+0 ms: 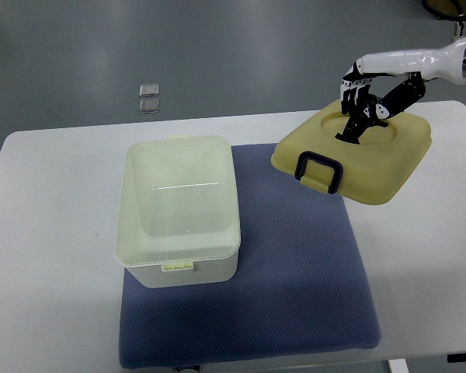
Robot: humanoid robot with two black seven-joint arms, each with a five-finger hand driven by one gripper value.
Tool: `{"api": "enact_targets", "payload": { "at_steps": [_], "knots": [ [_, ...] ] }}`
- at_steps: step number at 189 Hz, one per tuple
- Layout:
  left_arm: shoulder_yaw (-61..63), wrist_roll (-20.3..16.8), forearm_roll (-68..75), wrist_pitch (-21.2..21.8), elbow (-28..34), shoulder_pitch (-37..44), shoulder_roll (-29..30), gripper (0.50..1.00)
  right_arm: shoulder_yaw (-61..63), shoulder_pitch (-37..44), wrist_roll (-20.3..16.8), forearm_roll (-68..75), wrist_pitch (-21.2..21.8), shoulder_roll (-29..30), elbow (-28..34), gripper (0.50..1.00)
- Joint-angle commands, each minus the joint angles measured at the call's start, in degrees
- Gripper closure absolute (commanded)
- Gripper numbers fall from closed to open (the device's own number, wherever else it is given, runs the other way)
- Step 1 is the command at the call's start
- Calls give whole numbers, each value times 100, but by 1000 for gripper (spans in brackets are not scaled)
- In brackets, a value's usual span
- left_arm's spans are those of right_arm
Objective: Open white storage box with right hand
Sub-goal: 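Lower the yellow lid onto the cushion beside the box with the right hand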
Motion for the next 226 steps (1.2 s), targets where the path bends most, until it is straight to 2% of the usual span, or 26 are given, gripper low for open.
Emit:
{"api": "enact_targets", "payload": {
  "at_steps": [1,42,78,126,226],
  "knots": [
    [0,1,-1,0,9,1,0,500,-235,-51,13,-7,0,11,-146,1000],
    [-9,1,-1,0,18,1,0,500,-903,-254,21,-113,0,81,-225,1000],
    [-9,1,-1,0,18,1,0,500,-1492,-280,136,-113,-661,169,-269,1000],
    [0,1,-1,0,18,-8,0,500,-1509,-271,101,-121,-1004,643,-269,1000],
    [-9,1,-10,0,27,-8,0,500,-1509,-236,65,-139,-1268,1646,-260,1000]
  ]
}}
